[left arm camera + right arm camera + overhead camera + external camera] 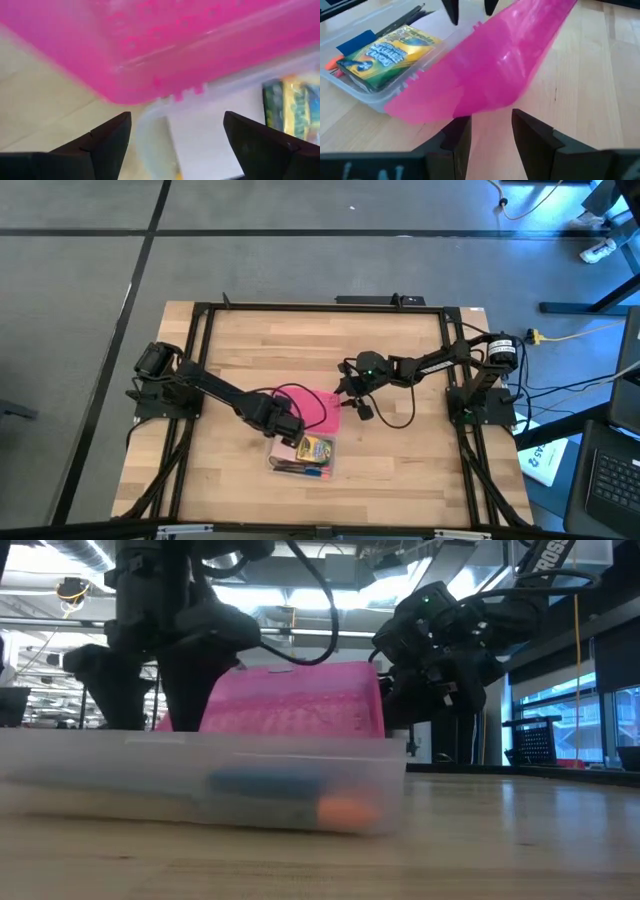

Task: Pack school essentials
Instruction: Close the pink supply box

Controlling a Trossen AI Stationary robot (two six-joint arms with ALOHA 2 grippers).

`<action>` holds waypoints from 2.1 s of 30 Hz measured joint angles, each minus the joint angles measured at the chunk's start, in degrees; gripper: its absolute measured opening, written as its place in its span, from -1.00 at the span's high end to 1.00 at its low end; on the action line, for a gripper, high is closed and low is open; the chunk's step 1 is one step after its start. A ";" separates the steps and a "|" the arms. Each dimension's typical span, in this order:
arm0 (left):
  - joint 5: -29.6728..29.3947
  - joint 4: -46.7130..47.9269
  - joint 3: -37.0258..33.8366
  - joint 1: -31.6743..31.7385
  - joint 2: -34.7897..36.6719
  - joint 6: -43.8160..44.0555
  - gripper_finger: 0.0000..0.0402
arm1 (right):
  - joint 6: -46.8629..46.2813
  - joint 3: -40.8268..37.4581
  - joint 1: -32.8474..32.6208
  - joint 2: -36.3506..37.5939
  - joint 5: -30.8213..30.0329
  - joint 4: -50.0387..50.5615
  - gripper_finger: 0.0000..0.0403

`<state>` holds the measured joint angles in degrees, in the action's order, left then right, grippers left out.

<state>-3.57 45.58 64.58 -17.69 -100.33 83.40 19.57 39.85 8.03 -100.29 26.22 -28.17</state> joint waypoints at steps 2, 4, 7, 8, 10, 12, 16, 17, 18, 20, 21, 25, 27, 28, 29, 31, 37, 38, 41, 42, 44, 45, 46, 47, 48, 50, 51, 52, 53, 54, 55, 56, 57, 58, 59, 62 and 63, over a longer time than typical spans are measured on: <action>-0.04 2.00 0.24 0.00 0.02 0.50 -0.55 | 0.00 0.01 0.01 0.00 -0.07 0.03 0.29; 0.02 3.74 0.24 0.00 0.02 2.16 -0.55 | 0.00 0.01 0.02 0.00 -0.07 0.03 0.29; 0.02 5.19 0.24 0.00 0.02 2.95 -0.55 | 0.00 0.01 0.02 0.00 -0.08 0.03 0.29; -0.06 5.40 0.24 0.00 0.02 2.97 -0.55 | 0.00 0.01 0.02 0.00 -0.07 0.03 0.29; -0.36 5.34 0.24 0.00 0.06 3.02 -0.55 | 0.04 0.01 0.02 0.00 -0.08 0.05 0.28; -0.36 5.52 0.22 -0.08 0.61 3.02 -0.55 | 0.07 0.01 0.02 0.00 -0.07 0.04 0.29; -0.38 5.63 0.22 -0.46 2.34 3.06 -0.55 | 0.11 0.01 0.02 0.00 -0.02 0.03 0.29; -0.63 5.69 0.25 -0.67 3.06 3.10 -0.55 | 0.11 0.01 0.02 0.00 -0.02 0.01 0.29; -1.10 6.07 0.41 -0.89 3.84 3.10 -0.55 | 0.10 0.01 0.02 0.00 -0.02 -0.04 0.29; -1.94 6.39 1.00 -1.48 5.09 3.13 -0.55 | 0.11 0.01 0.02 0.00 -0.02 -0.31 0.29; -2.36 6.58 1.32 -1.74 5.73 3.09 -0.55 | 0.13 0.01 0.02 0.00 -0.02 -0.54 0.28; -5.22 7.65 3.07 -2.87 8.43 3.05 -0.55 | 0.15 0.03 0.02 0.00 -0.02 -1.30 0.29; -7.11 8.59 3.89 -3.54 9.60 3.06 -0.55 | 0.10 0.03 0.02 0.00 -0.02 -1.52 0.29; -8.21 9.07 4.35 -3.87 10.15 3.04 -0.55 | 0.07 0.03 0.02 0.00 -0.02 -1.50 0.29; -9.16 9.92 4.91 -4.17 10.72 3.04 -0.55 | 0.06 0.03 0.02 0.00 -0.02 -1.50 0.29; -10.70 11.78 6.29 -4.71 11.66 3.05 -0.55 | 0.02 0.03 0.02 0.00 -0.02 -1.51 0.29; -16.75 17.92 11.19 -6.62 13.96 3.02 -0.55 | -1.31 0.03 0.04 0.00 2.75 -4.06 0.29; -17.87 19.34 12.05 -6.91 14.19 3.01 -0.55 | -1.45 0.05 0.04 0.00 3.32 -4.32 0.28; -20.29 23.25 14.48 -7.57 14.36 3.02 -0.55 | -1.52 0.41 0.04 0.00 5.07 -4.13 0.29; -20.83 24.84 15.19 -7.73 14.36 3.02 -0.55 | -1.56 0.71 0.04 0.00 5.93 -4.18 0.29; -21.38 26.52 15.86 -7.82 14.38 3.01 -0.55 | -2.20 1.54 0.04 0.00 8.22 -4.22 0.29; -21.43 27.21 15.94 -7.82 14.35 3.00 -0.55 | -2.78 2.06 0.02 0.00 9.44 -4.15 0.29; -21.67 27.88 15.95 -7.82 14.34 3.01 -0.55 | -2.96 2.66 0.02 0.00 10.67 -4.15 0.28; -22.12 28.29 15.95 -7.82 14.34 3.00 -0.55 | -2.97 3.24 -0.04 0.00 11.87 -4.23 0.29; -22.45 28.74 15.95 -7.82 14.34 2.99 -0.55 | -2.95 3.72 -0.24 0.00 12.82 -4.34 0.29; -22.47 29.52 15.97 -7.82 14.34 2.99 -0.55 | -2.95 4.57 -0.92 0.00 13.13 -4.20 0.29; -22.51 29.53 15.95 -7.82 14.34 3.00 -0.55 | -2.94 5.01 -1.42 0.00 13.19 -4.15 0.28; -22.63 29.53 15.98 -7.82 14.34 2.99 -0.55 | -2.93 5.47 -2.03 0.00 13.26 -4.16 0.29; -22.81 29.55 15.95 -7.82 14.32 2.99 -0.55 | -2.91 5.90 -2.75 0.00 13.30 -4.18 0.29; -22.92 29.60 15.96 -7.82 14.32 2.99 -0.55 | -2.82 6.30 -3.53 0.00 13.28 -3.94 0.29; -22.93 29.68 15.97 -7.82 14.32 2.99 -0.55 | -2.77 6.73 -4.41 0.00 12.79 -3.41 0.29; -22.94 29.79 15.95 -7.82 14.32 2.99 -0.55 | -2.71 7.16 -5.39 0.00 11.73 -2.71 0.29; -22.96 29.91 15.97 -7.82 14.29 2.99 -0.55 | -2.45 7.57 -6.39 0.00 10.32 -1.90 0.29; -22.96 29.92 15.98 -7.82 14.29 2.85 -0.55 | -1.86 8.02 -7.32 0.00 8.71 -0.70 0.29; -23.06 29.90 15.95 -7.82 14.29 2.50 -0.55 | -1.21 8.44 -8.22 0.00 7.39 0.44 0.29; -24.00 29.90 15.97 -7.82 14.27 1.54 -0.55 | -0.90 9.47 -10.59 0.00 4.97 1.95 0.29; -24.03 29.90 15.98 -7.82 14.27 1.53 -0.55 | -0.90 9.74 -11.32 0.00 4.34 2.40 0.29</action>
<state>-27.59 75.48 80.55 -25.52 -86.06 84.93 18.68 49.59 -3.29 -100.29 30.55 -25.78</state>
